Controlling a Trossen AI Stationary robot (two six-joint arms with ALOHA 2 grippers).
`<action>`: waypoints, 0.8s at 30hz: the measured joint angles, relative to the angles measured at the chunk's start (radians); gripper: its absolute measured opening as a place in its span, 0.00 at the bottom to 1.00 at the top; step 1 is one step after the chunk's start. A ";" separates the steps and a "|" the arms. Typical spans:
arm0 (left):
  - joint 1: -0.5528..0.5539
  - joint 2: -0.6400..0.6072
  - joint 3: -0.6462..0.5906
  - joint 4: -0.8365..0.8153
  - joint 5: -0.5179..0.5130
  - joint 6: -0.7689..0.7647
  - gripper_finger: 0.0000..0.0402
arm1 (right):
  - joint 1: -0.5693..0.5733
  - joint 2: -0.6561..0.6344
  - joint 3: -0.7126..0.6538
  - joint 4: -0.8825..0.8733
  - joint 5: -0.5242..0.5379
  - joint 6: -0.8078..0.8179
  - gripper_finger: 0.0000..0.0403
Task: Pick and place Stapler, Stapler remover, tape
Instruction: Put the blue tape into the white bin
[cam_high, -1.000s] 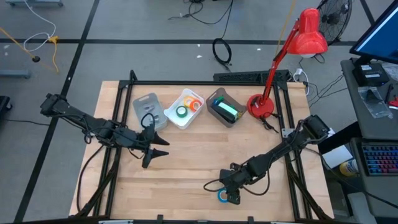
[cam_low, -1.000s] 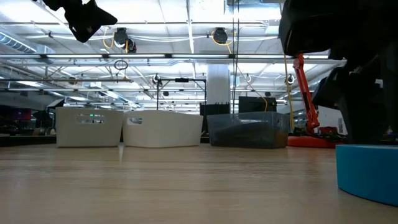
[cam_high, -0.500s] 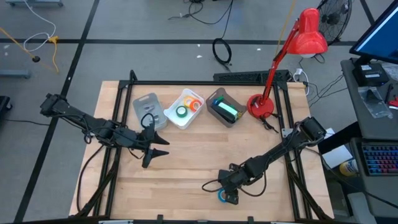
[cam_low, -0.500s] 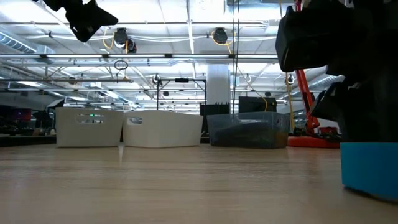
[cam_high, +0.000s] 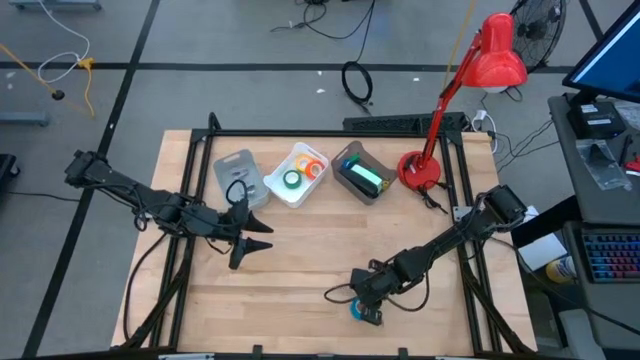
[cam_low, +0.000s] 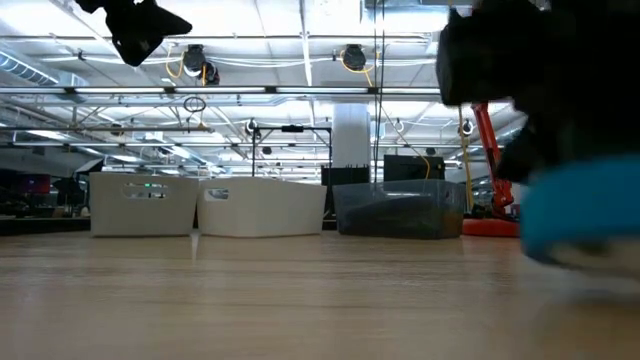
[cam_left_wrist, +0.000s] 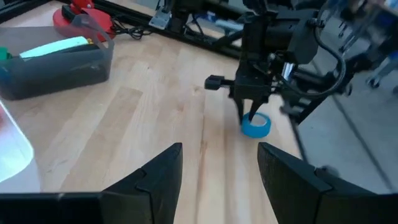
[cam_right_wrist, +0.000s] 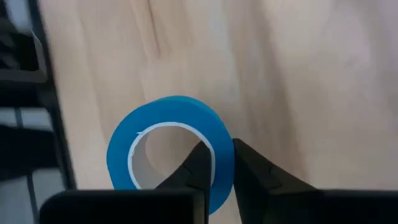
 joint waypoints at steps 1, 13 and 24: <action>0.000 0.000 0.000 0.010 0.000 -0.017 0.53 | -0.004 -0.012 0.000 0.001 0.012 -0.001 0.08; -0.001 0.044 0.002 0.249 -0.001 -0.178 0.53 | -0.121 -0.243 0.001 0.077 0.350 -0.249 0.08; 0.000 0.253 0.002 0.552 -0.035 -0.230 0.53 | -0.244 -0.334 0.002 0.346 0.624 -0.713 0.08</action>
